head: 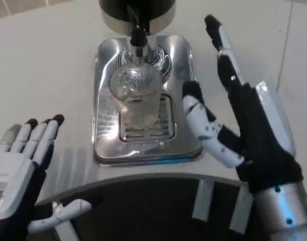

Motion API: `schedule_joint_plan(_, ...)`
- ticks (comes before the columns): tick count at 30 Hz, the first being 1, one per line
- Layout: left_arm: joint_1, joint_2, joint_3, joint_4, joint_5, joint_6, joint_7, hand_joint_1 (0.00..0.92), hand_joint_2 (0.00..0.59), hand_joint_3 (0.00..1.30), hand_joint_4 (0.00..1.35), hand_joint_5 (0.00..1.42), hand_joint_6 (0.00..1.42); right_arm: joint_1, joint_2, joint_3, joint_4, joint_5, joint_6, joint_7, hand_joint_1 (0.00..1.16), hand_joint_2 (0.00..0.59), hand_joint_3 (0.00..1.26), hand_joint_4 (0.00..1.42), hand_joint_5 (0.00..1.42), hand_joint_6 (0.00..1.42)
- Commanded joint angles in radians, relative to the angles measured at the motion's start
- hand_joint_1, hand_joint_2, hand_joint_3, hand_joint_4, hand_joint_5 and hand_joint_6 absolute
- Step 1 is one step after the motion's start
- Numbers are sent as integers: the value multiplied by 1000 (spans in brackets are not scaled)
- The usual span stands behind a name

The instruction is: Grasp the cup under the faucet to collect the drink, then remove the cup.

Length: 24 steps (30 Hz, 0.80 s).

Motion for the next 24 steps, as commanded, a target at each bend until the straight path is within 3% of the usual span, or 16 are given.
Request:
schedule_joint_plan(1, 24, -5, 16, -7, 2, -16, 18, 0, 109, 0, 0, 0, 0, -105, -2, -7, 83, 86, -59, -11, 448, 586, 0, 0, 0, 0)
schedule_joint_plan(12, 31, -23, 26, -16, 7, -23, 22, 0, 112, 0, 0, 0, 0, -292, 20, 40, 185, 158, -59, -3, 453, 586, 0, 0, 0, 0)
schedule_joint_plan(24, 31, -24, 37, -4, -2, -22, 18, 0, 113, 0, 0, 0, 0, -364, 115, 94, 259, 208, -10, -18, 449, 586, 0, 0, 0, 0)
